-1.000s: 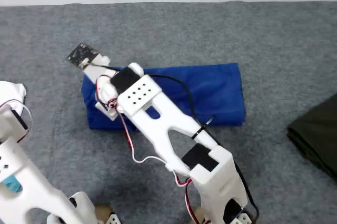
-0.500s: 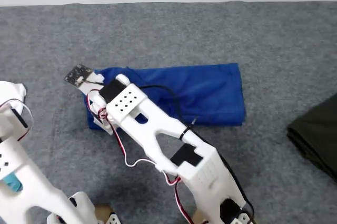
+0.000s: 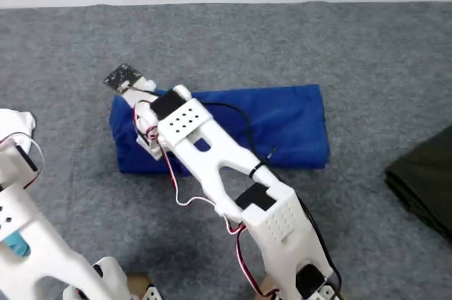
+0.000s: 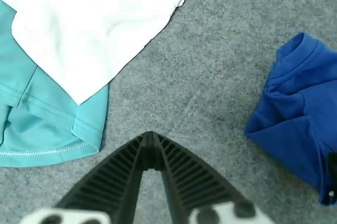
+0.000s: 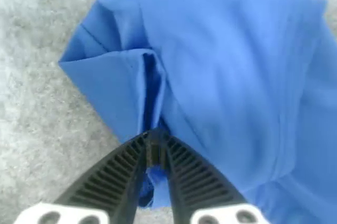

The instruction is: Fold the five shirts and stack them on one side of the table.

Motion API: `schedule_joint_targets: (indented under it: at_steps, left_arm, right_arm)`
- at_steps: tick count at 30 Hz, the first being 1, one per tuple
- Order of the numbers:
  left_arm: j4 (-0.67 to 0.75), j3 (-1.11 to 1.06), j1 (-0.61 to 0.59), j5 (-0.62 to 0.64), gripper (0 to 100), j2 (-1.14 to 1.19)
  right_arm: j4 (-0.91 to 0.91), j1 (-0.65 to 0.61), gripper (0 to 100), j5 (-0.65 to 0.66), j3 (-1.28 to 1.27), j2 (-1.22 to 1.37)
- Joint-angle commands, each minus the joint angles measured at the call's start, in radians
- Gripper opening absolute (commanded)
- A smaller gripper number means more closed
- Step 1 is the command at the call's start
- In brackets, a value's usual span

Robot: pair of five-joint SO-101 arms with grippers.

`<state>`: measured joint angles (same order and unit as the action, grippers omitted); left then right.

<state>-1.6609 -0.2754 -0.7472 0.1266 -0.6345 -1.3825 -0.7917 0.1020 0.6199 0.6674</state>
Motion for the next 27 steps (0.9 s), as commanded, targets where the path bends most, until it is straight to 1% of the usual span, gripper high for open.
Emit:
schedule_joint_targets:
  at_steps: [1,4,7,12,14,17,21,27]
  left_arm:
    - [0.021,0.005,-0.002,-0.009,0,-0.025]
    - [0.021,0.005,-0.002,-0.009,0,-0.021]
    - [0.021,0.004,-0.002,-0.009,0,-0.017]
    - [0.023,-0.008,-0.002,-0.006,0,-0.020]
    - [0.023,-0.031,-0.002,-0.006,0,-0.023]
    - [0.023,-0.062,-0.002,-0.008,0,-0.023]
    - [0.023,-0.068,-0.002,-0.006,0,-0.025]
    - [0.021,-0.067,-0.003,-0.009,0,-0.025]
  right_arm:
    - [-0.008,0.008,1.0,0.000,0.061,-0.018]
    - [-0.045,-0.002,1.0,0.000,0.095,-0.018]
    - [-0.119,-0.025,2.4,-0.008,0.163,-0.018]
    - [-0.282,-0.070,17.6,-0.026,0.304,-0.016]
    - [-0.320,-0.082,20.6,-0.054,0.339,-0.015]
    - [-0.348,-0.104,20.4,-0.068,0.345,-0.005]
    - [-0.341,-0.105,20.3,-0.068,0.334,0.051]
    - [-0.321,-0.087,16.6,-0.069,0.334,0.176]
